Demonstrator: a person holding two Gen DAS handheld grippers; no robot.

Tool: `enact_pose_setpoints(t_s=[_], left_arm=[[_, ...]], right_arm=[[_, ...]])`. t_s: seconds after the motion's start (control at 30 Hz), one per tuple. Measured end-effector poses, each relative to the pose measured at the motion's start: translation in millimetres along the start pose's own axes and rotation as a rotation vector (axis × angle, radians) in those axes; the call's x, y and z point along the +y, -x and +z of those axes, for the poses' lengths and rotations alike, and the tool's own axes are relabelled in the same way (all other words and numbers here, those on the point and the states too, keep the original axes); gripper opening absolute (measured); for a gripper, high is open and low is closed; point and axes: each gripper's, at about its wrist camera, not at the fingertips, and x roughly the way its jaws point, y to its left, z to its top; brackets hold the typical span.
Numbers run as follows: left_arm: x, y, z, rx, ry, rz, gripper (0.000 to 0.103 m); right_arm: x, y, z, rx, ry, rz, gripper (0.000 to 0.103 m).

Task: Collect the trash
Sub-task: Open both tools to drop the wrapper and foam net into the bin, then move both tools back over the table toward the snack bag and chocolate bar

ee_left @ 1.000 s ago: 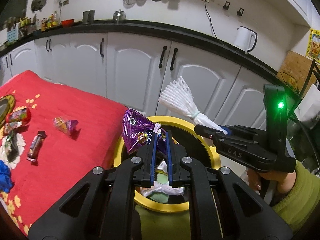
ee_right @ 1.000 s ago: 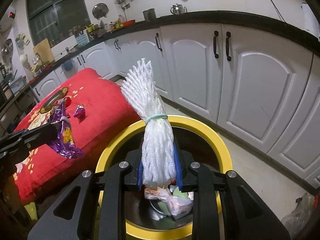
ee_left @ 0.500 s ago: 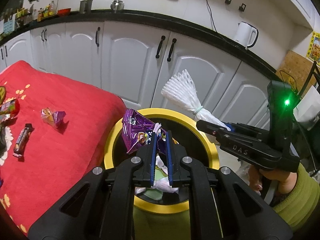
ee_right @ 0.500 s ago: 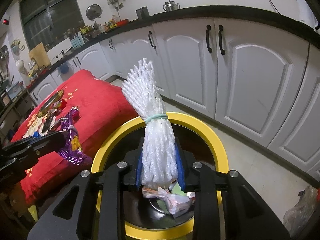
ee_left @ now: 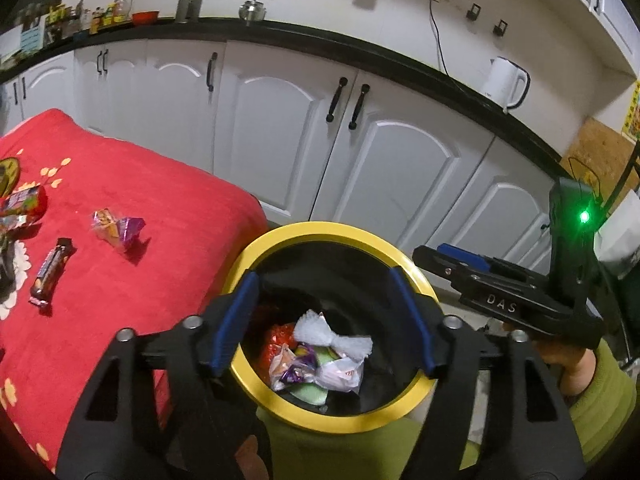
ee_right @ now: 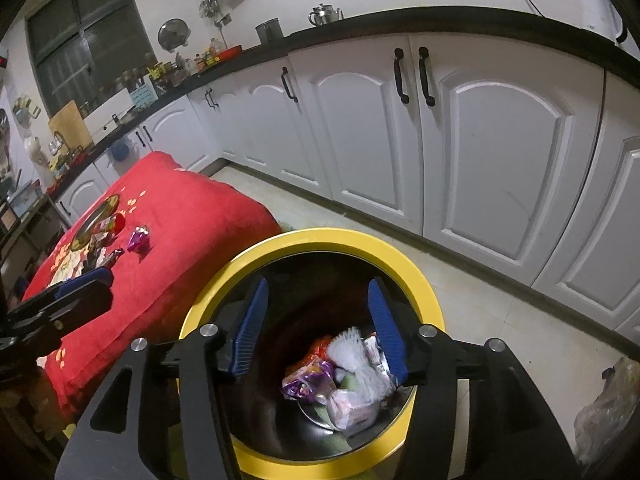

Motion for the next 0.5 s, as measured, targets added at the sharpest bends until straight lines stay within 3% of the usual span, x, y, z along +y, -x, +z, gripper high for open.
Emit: enact_pose_setpoints(t_s=[0.03,0.1,0.5], left_arm=[[1,1,0,-0.004,0.004,0.007,0.078],[4,4,0,-0.015,0.013,0.02,0.089],[10,27,4,-0.083,0.011,0.107,0.091]], right_arm=[[0,0,1,-0.002,-0.001,-0.001,0.054],[1,2,1,-0.011,-0.001,-0.001,0.056],[21,13,7,-0.054,0.034,0.013,0.061]])
